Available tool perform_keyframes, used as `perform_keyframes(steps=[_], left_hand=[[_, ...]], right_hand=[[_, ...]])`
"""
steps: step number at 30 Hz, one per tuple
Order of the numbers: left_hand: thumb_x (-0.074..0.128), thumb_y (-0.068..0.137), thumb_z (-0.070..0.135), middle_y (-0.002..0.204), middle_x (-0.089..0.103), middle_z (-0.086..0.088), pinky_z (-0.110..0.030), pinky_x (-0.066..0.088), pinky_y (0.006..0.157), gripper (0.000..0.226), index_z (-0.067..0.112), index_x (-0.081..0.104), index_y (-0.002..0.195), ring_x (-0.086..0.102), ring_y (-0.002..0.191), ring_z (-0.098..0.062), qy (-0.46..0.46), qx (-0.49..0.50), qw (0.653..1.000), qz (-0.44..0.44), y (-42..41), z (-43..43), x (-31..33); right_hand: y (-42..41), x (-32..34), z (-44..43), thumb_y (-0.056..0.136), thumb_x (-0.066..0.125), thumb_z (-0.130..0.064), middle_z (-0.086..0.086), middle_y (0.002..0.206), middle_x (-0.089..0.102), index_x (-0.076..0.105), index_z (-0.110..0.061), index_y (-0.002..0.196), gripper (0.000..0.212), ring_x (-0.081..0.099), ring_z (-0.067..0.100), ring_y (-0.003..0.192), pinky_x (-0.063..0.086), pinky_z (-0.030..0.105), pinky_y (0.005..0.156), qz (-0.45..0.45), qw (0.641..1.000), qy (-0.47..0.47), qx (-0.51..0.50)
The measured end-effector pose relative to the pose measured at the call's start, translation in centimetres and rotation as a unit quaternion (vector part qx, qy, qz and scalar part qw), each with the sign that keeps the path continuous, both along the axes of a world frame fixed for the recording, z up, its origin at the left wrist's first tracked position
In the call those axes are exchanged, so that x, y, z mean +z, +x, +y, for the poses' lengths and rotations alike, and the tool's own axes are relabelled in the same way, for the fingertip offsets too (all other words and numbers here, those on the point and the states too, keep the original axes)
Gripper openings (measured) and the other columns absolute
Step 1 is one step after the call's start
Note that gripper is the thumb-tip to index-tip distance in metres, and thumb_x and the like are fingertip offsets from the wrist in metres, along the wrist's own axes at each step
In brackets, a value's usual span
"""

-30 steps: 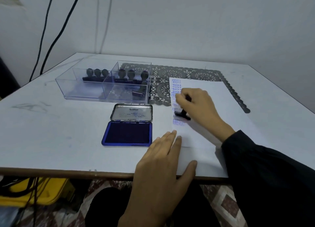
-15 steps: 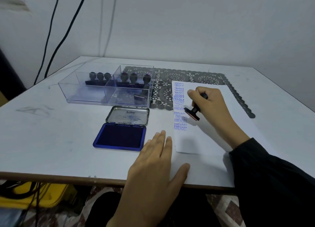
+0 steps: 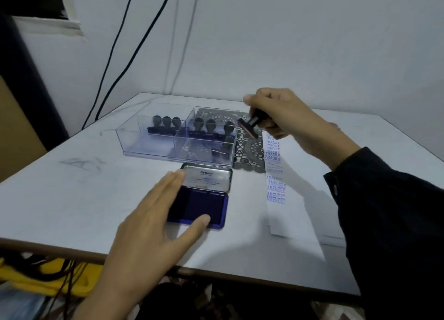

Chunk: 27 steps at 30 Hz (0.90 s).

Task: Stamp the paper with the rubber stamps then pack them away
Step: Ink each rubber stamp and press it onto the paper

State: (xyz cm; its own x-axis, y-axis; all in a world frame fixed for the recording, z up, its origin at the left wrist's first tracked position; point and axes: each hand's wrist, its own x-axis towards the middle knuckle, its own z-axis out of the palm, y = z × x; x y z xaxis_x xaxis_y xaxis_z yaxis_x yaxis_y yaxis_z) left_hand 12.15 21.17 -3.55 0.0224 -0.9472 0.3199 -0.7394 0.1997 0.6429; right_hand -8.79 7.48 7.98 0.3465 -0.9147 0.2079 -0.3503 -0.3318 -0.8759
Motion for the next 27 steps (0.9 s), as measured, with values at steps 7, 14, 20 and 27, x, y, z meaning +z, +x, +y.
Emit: perform_keyframes(steps=[7,14,20,27], left_hand=[[0.025,0.043,0.101,0.144,-0.013,0.038,-0.024,0.013,0.114,0.122,0.045,-0.003,0.149,-0.007,0.127,0.018,0.141,0.029,0.982,-0.122,3.8,-0.7,0.5],[0.007,0.049,0.096,0.139,-0.022,0.030,-0.013,-0.003,0.102,0.119,0.036,-0.001,0.151,-0.025,0.119,0.018,0.125,0.033,0.973,-0.191,3.6,-0.8,0.1],[0.005,0.050,0.095,0.139,-0.022,0.028,-0.014,-0.002,0.102,0.119,0.034,0.000,0.152,-0.021,0.123,0.015,0.123,0.035,0.971,-0.203,3.4,-0.9,0.0],[0.007,0.051,0.095,0.156,-0.010,0.020,-0.016,-0.004,0.105,0.120,0.032,0.001,0.152,-0.019,0.126,0.014,0.112,0.033,0.972,-0.206,3.6,-1.1,-0.4]], right_hand=[[7.7,-6.9,1.6,0.095,0.051,-0.038,-0.002,0.056,0.049,0.038,-0.021,0.060,0.041,0.044,0.016,0.052,0.031,0.030,0.054,0.239,0.954,-0.160,0.078],[9.8,-9.3,2.9,0.095,0.043,-0.031,0.003,0.060,0.050,0.043,-0.014,0.071,0.029,0.047,0.028,0.060,0.032,0.035,0.054,0.292,0.922,-0.253,0.012],[10.2,-10.1,2.6,0.094,0.044,-0.029,0.004,0.058,0.049,0.040,-0.015,0.070,0.028,0.046,0.029,0.057,0.030,0.035,0.052,0.279,0.921,-0.270,-0.005],[10.0,-10.5,4.3,0.092,0.047,-0.023,-0.008,0.047,0.026,0.030,-0.018,0.073,0.026,0.029,0.025,0.038,0.011,0.026,0.040,0.309,0.882,-0.356,-0.013]])
